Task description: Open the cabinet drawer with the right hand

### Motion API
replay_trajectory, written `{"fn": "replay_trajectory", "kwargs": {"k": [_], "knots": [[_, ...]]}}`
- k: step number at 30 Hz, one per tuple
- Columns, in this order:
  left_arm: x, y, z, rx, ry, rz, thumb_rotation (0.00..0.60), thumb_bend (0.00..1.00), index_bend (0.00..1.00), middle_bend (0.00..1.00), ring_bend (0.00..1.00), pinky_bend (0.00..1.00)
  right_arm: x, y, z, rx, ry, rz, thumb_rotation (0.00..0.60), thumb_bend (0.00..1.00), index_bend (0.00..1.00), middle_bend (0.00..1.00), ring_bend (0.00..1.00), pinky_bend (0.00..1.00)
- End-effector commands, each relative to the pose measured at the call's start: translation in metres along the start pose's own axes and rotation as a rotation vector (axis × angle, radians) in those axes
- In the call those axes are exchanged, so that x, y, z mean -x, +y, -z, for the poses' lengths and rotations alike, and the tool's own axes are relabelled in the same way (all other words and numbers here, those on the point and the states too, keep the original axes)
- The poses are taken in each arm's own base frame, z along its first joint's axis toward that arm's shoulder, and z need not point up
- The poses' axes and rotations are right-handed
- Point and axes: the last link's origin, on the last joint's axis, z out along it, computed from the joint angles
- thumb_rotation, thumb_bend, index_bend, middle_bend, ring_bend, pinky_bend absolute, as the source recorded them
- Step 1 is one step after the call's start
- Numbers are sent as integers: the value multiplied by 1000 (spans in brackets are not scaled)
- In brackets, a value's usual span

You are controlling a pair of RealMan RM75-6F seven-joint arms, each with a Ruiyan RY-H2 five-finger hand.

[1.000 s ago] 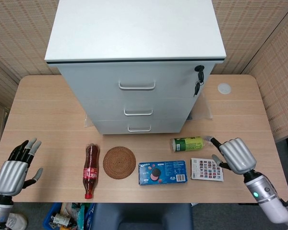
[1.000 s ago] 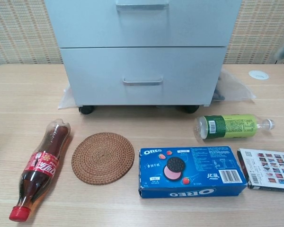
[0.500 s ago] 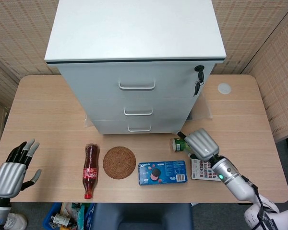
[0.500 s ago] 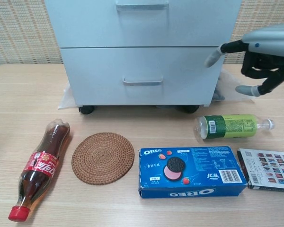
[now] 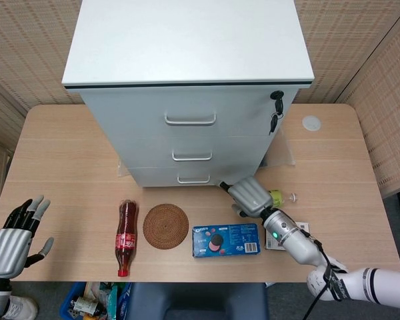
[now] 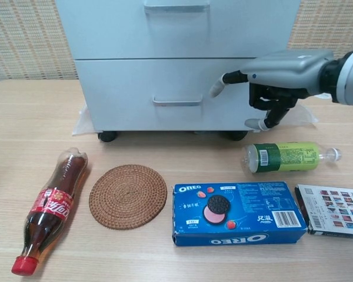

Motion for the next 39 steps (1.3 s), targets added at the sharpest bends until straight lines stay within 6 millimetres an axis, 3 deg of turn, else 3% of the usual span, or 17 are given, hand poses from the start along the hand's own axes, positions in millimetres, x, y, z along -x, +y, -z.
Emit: {"fn": "replay_trajectory", "kwargs": {"k": [1,32,39], "knots": [[0,0,0,1,0,1,600,339,19,0,24,125,2,-2,-8,3,-9,9,600,340,147,903,919,826],[5,-2,-1,0,-13,5,600,339,19,0,24,125,1,-18,-36,-11,-22,56,600,339,147,903,919,826],[6,-2,0,-5,-19,4,600,339,19,0,24,125,5,-21,-30,-20,-33,75,600,340,146,903,919,826]]}}
